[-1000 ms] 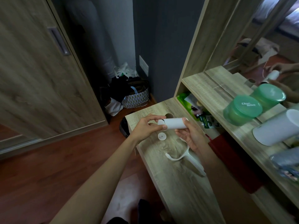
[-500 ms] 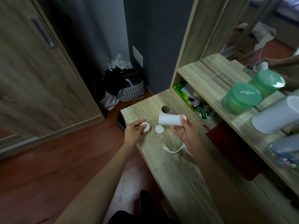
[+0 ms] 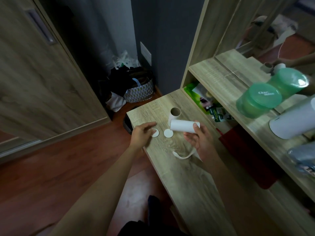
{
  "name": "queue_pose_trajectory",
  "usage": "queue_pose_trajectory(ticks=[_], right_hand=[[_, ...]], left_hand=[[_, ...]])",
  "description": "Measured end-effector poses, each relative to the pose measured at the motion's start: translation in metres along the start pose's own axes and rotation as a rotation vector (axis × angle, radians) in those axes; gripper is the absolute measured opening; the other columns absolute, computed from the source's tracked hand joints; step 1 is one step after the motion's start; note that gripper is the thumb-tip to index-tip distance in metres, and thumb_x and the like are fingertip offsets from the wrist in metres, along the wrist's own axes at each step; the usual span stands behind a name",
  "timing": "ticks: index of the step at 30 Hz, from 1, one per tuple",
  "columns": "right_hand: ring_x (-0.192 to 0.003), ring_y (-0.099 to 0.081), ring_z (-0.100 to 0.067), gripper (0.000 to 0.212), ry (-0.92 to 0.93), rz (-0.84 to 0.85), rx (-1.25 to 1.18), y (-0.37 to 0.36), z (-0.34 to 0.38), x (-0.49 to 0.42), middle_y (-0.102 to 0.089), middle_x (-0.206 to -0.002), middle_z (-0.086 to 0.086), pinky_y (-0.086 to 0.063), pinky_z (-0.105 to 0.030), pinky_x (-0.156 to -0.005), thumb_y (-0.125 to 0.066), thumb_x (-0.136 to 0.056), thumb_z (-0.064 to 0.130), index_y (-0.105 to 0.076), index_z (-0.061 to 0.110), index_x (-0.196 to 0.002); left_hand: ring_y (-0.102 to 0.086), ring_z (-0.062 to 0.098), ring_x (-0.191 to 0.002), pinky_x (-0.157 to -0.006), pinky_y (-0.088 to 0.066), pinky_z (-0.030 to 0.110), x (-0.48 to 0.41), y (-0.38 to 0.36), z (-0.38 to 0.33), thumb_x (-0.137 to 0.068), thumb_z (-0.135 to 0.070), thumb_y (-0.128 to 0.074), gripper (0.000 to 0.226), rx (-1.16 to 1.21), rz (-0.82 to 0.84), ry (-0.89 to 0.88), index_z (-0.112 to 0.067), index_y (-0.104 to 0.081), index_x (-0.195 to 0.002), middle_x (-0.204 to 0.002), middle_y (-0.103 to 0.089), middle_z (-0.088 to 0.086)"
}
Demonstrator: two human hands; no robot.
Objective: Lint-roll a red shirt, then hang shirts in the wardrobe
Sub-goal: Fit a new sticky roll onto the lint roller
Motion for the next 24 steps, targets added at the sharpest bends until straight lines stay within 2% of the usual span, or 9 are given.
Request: queue_pose_trajectory(ticks=[3,6,7,9,11,16,19,22,24], right_hand=[[-0.088,-0.068,-0.025,0.034,0.018,0.024,0.012,-0.007,0.008,0.001,-0.062,-0.112,-0.017,-0.060,-0.032,-0.075,-0.054,-0.095,0.020,-0.050,0.007,-0.126],[-0.084,-0.070,-0.022,0.031,0.060,0.069,0.029,-0.024,0.023,0.005,-0.062,-0.112,-0.014,-0.058,-0.029,-0.069,-0.053,-0.095,0.022,-0.051,0.011,-0.124],[-0.084,-0.070,-0.022,0.031,0.074,0.092,0.041,-0.034,0.028,0.006,-0.062,-0.112,-0.014,-0.058,-0.030,-0.069,-0.053,-0.095,0.022,-0.050,0.011,-0.125],[-0.087,-0.071,-0.026,0.033,0.093,0.161,0.062,-0.061,0.034,0.007,-0.062,-0.114,-0.014,-0.058,-0.032,-0.072,-0.054,-0.095,0.023,-0.051,0.012,-0.125],[-0.088,-0.070,-0.028,0.033,0.099,0.222,0.062,-0.091,0.034,0.006,-0.061,-0.117,-0.015,-0.057,-0.034,-0.074,-0.057,-0.093,0.022,-0.052,0.014,-0.124],[-0.081,-0.068,-0.024,0.023,0.077,0.330,0.065,-0.163,0.013,-0.006,-0.061,-0.112,-0.010,-0.058,-0.034,-0.075,-0.056,-0.094,0.018,-0.056,0.018,-0.117],[-0.088,-0.068,-0.021,0.030,0.038,0.378,0.163,-0.201,-0.013,-0.022,-0.062,-0.114,-0.004,-0.058,-0.035,-0.080,-0.055,-0.095,0.023,-0.053,0.021,-0.125],[-0.097,-0.065,-0.010,0.039,0.074,0.386,0.391,-0.230,-0.035,-0.049,-0.060,-0.118,0.003,-0.054,-0.023,-0.081,-0.049,-0.097,0.033,-0.046,0.023,-0.135],[-0.108,-0.058,-0.006,0.042,0.210,0.368,0.686,-0.243,-0.048,-0.075,-0.057,-0.128,0.000,-0.046,-0.015,-0.087,-0.045,-0.099,0.036,-0.044,0.020,-0.137]], left_hand=[[-0.061,0.001,-0.107,-0.083,-0.043,0.003,0.005,0.016,-0.026,-0.095,-0.015,-0.062,0.027,0.066,-0.067,-0.060,-0.015,-0.071,-0.120,-0.120,-0.069,-0.003],[-0.062,0.004,-0.112,-0.095,-0.049,0.022,0.011,0.026,-0.057,-0.098,-0.021,-0.058,0.029,0.234,-0.034,-0.088,-0.025,-0.065,-0.126,-0.126,-0.066,-0.007],[-0.064,0.009,-0.113,-0.094,-0.052,0.026,0.014,0.027,-0.066,-0.098,-0.022,-0.057,0.031,0.322,0.018,-0.081,-0.028,-0.061,-0.128,-0.127,-0.065,-0.006],[-0.068,0.017,-0.107,-0.083,-0.056,0.025,0.024,0.030,-0.084,-0.099,-0.021,-0.055,0.036,0.474,0.117,-0.056,-0.029,-0.055,-0.134,-0.129,-0.062,-0.003],[-0.071,0.023,-0.102,-0.077,-0.056,0.024,0.029,0.043,-0.093,-0.097,-0.020,-0.056,0.040,0.525,0.138,-0.052,-0.025,-0.055,-0.137,-0.127,-0.063,0.001],[-0.072,0.026,-0.085,-0.077,-0.060,0.029,0.017,0.099,-0.074,-0.091,-0.008,-0.064,0.035,0.568,0.017,-0.040,-0.017,-0.062,-0.125,-0.115,-0.067,0.005],[-0.073,0.022,-0.080,-0.076,-0.061,0.028,0.005,0.133,-0.042,-0.090,-0.006,-0.064,0.031,0.594,-0.072,-0.001,-0.014,-0.063,-0.120,-0.111,-0.069,0.006],[-0.072,0.017,-0.074,-0.073,-0.060,0.023,-0.010,0.174,-0.002,-0.093,-0.004,-0.061,0.029,0.601,-0.247,0.033,-0.009,-0.061,-0.122,-0.105,-0.069,0.005],[-0.071,0.014,-0.072,-0.072,-0.059,0.021,-0.024,0.196,0.029,-0.094,-0.005,-0.061,0.029,0.603,-0.336,0.066,-0.008,-0.060,-0.122,-0.103,-0.068,0.004]])
Point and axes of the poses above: each hand's wrist, its own x-axis away from the middle knuckle, its own y-axis out of the back of the hand, z = x × y, the point moved 10 cm from there along -x, towards the middle knuckle
